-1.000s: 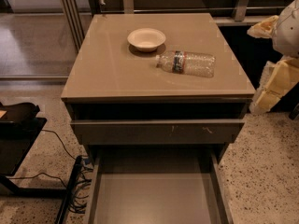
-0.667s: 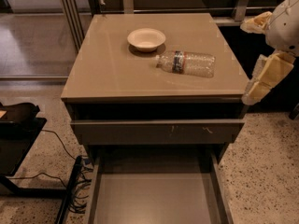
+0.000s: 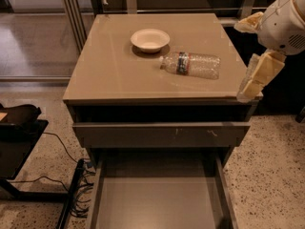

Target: Place water bottle into middle drawer

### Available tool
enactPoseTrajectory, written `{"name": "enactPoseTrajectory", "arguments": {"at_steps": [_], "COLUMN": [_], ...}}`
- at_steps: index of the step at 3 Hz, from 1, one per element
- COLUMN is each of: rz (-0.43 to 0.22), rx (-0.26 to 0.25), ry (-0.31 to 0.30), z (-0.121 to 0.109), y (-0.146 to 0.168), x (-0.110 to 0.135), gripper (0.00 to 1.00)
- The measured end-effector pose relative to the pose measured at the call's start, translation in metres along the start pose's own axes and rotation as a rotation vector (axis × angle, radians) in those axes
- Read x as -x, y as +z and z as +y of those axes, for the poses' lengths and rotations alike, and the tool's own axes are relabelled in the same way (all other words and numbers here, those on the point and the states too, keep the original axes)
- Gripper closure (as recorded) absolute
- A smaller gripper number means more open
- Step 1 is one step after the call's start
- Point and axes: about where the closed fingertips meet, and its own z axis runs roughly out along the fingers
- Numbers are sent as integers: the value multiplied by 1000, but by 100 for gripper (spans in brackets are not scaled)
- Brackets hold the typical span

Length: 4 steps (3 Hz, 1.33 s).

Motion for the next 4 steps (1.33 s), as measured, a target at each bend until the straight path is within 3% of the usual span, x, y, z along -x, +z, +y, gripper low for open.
{"name": "enactPoseTrajectory", "arguments": {"at_steps": [2,4], "rz": [-81,-162], "rx": [33,34], "ry": [-31,-2], "z": [-48,-95], "y": [57,112], "x": [9,7], "gripper": [0,0]}}
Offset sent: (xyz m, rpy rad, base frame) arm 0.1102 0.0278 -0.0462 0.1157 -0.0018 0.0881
